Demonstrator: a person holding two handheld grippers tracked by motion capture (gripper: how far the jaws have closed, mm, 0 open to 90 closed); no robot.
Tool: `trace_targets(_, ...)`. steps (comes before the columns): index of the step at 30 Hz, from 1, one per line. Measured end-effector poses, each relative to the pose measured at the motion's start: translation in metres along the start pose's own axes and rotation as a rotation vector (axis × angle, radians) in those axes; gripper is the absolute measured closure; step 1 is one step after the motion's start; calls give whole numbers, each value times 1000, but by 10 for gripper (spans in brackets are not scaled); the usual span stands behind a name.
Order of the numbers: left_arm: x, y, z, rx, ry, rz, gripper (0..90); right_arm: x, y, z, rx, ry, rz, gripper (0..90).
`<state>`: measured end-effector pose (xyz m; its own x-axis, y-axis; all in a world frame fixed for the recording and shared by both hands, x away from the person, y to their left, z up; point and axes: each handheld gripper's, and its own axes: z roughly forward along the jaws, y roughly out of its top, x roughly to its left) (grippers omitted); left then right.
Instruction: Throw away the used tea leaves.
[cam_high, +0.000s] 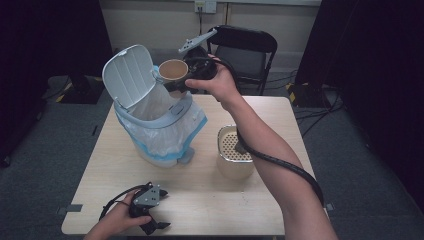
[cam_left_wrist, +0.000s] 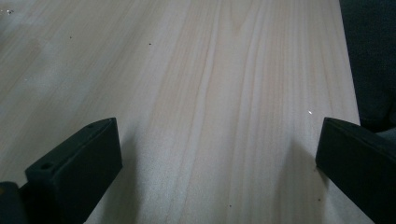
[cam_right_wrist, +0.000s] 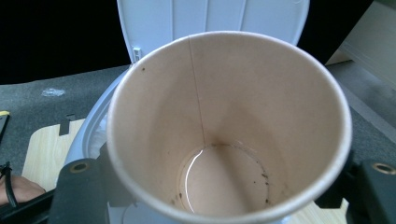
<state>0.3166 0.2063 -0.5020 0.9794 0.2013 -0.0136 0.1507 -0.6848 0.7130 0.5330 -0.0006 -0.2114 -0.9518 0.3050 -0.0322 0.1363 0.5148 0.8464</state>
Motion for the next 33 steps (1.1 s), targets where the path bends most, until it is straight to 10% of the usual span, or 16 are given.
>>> trace_targets(26, 0, 0, 0, 0, 0, -1, 0, 9, 9, 53, 2, 53, 7, 269)
trace_targets(33, 0, 0, 0, 0, 0, -1, 0, 12, 5, 60, 4, 82, 44, 151)
